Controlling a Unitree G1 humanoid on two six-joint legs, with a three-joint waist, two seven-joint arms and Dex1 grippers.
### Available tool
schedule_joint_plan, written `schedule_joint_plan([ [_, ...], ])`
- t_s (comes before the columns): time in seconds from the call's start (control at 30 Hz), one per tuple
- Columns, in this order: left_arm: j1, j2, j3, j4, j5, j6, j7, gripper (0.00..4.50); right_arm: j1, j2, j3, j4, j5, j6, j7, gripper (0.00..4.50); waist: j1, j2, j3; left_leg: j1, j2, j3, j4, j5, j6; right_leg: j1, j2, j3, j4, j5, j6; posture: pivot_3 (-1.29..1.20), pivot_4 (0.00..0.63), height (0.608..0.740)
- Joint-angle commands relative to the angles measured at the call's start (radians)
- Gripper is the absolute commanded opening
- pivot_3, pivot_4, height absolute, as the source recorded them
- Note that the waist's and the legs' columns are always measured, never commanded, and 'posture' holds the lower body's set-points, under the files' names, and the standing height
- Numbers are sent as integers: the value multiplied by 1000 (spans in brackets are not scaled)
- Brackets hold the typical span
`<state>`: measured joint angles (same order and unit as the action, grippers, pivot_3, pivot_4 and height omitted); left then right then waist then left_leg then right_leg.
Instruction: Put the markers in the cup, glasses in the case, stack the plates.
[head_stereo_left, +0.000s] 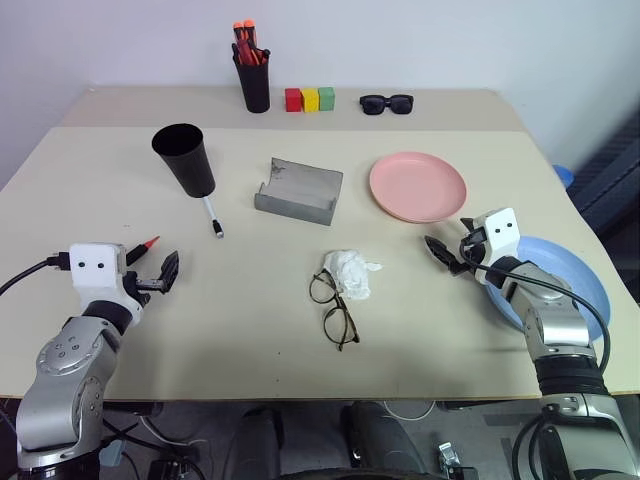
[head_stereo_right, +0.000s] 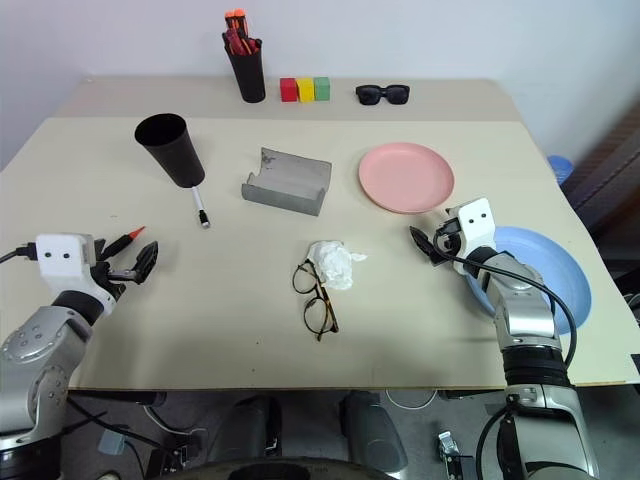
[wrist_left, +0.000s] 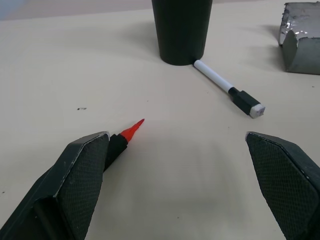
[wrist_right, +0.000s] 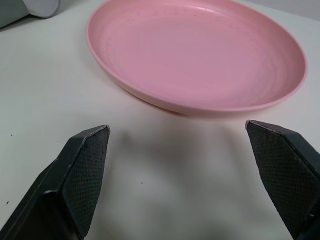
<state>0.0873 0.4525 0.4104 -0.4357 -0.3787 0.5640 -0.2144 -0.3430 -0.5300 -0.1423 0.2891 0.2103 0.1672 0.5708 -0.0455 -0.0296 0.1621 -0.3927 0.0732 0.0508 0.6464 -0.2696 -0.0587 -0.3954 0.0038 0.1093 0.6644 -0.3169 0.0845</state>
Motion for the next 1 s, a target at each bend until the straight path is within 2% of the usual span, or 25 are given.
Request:
schedule_joint_plan([
  [0.03,-2,5,15,-30,5,-8,0,4500,-11,-7,-16,-28,2,-14,1,4449,0,0,0,0,0,0,0,0,0,0,0,0,0,0,0,0,150,740],
  [0.9,-3,-1,-19,7,21,-29,-20,4500,44,-55,-15,-218,-7,119,4,4449,1,0,0,0,0,0,0,0,0,0,0,0,0,0,0,0,150,740],
  [1.0,-13,-2,-30,22,26,-34,-29,4500,56,-48,-35,-252,28,136,11,4449,1,0,0,0,0,0,0,0,0,0,0,0,0,0,0,0,150,740],
])
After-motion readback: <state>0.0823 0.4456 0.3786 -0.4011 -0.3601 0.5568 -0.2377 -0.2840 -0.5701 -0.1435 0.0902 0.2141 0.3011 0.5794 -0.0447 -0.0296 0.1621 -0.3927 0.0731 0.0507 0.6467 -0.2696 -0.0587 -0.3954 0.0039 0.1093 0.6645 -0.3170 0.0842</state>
